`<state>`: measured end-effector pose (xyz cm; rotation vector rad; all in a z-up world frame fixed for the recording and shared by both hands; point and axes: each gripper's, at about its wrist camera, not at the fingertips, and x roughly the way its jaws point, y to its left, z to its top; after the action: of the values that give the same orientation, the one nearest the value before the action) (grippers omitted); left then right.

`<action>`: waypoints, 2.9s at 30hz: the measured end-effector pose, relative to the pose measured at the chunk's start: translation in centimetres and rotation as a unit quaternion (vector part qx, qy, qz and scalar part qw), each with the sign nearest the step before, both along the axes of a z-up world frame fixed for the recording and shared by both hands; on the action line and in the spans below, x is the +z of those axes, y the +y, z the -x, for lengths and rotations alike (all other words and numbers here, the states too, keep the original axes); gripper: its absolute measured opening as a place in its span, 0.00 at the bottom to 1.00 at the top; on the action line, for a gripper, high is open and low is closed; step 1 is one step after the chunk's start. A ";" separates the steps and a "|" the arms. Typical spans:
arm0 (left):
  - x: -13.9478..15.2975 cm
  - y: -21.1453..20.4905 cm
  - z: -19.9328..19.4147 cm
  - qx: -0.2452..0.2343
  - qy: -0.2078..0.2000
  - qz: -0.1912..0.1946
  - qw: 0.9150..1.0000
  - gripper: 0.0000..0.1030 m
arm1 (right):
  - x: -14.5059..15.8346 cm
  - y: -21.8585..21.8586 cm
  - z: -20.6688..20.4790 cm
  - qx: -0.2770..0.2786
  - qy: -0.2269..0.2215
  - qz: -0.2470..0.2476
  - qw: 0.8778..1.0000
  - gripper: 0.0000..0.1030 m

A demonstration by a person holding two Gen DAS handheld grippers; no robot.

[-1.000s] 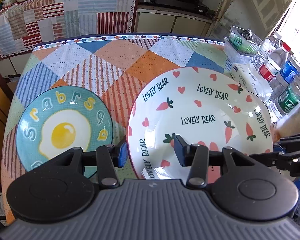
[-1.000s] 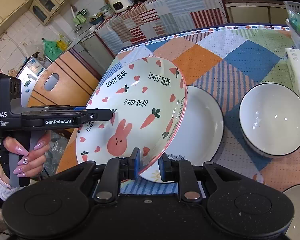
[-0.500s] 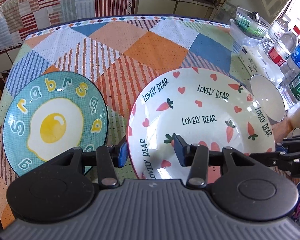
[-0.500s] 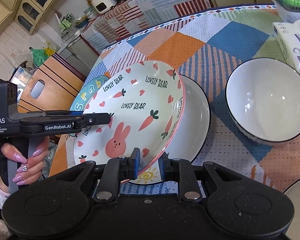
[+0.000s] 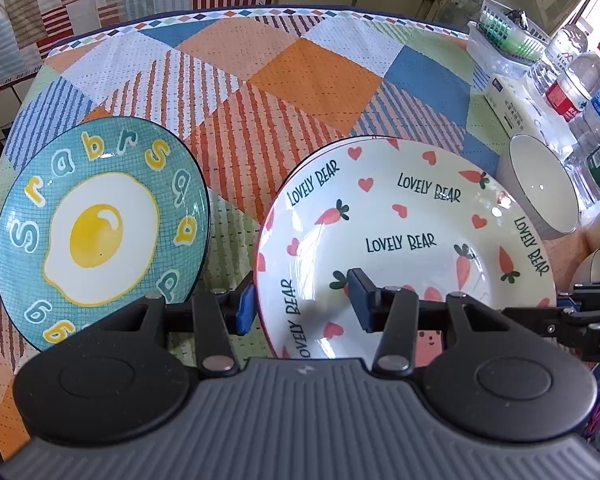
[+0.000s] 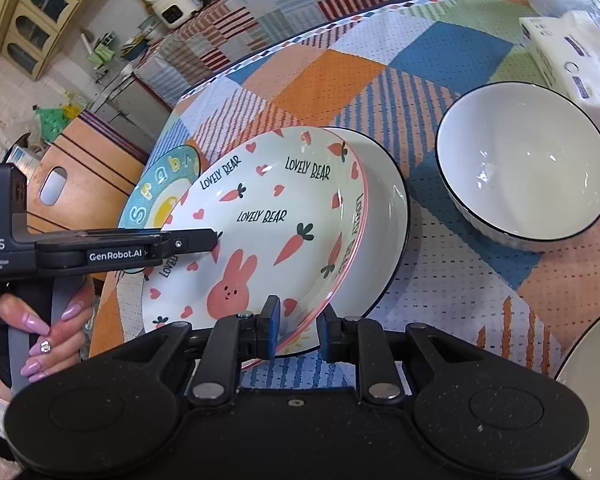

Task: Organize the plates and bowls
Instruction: 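Lower the Lovely Bear plate into the Morning Honey plate and open right gripper, then withdraw the right gripper and move it toward the teal egg plate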

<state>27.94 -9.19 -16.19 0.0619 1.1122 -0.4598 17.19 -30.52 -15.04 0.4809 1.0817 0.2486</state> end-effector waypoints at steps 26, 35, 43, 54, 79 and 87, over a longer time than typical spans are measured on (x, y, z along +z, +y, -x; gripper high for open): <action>-0.9 -0.3 0.3 0.000 0.027 -0.025 0.999 0.42 | 0.9 5.0 -0.5 -0.012 -0.004 0.189 0.982 0.35; -0.8 -0.3 0.8 0.007 0.033 -0.019 0.999 0.38 | 0.2 5.7 -1.3 -0.027 -0.028 0.271 0.962 0.35; 1.4 1.4 1.4 0.007 0.037 -0.016 0.999 0.38 | 0.0 5.2 -1.1 -0.044 -0.029 0.277 0.959 0.34; 5.4 3.4 4.1 -0.005 0.012 -0.024 1.000 0.38 | 4.5 6.2 1.8 -0.036 -0.062 0.256 0.964 0.35; 12.9 9.8 11.0 0.028 -0.051 -0.012 0.998 0.51 | 13.8 13.5 7.4 0.087 -0.134 0.186 0.969 0.43; 11.6 13.2 10.9 0.045 -0.045 -0.027 0.998 0.56 | 13.2 16.4 6.7 0.137 -0.139 0.160 0.968 0.57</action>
<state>17.04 4.02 -4.59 0.0779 1.0343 -0.3432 10.47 -14.13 -1.88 0.0023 0.8893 0.3654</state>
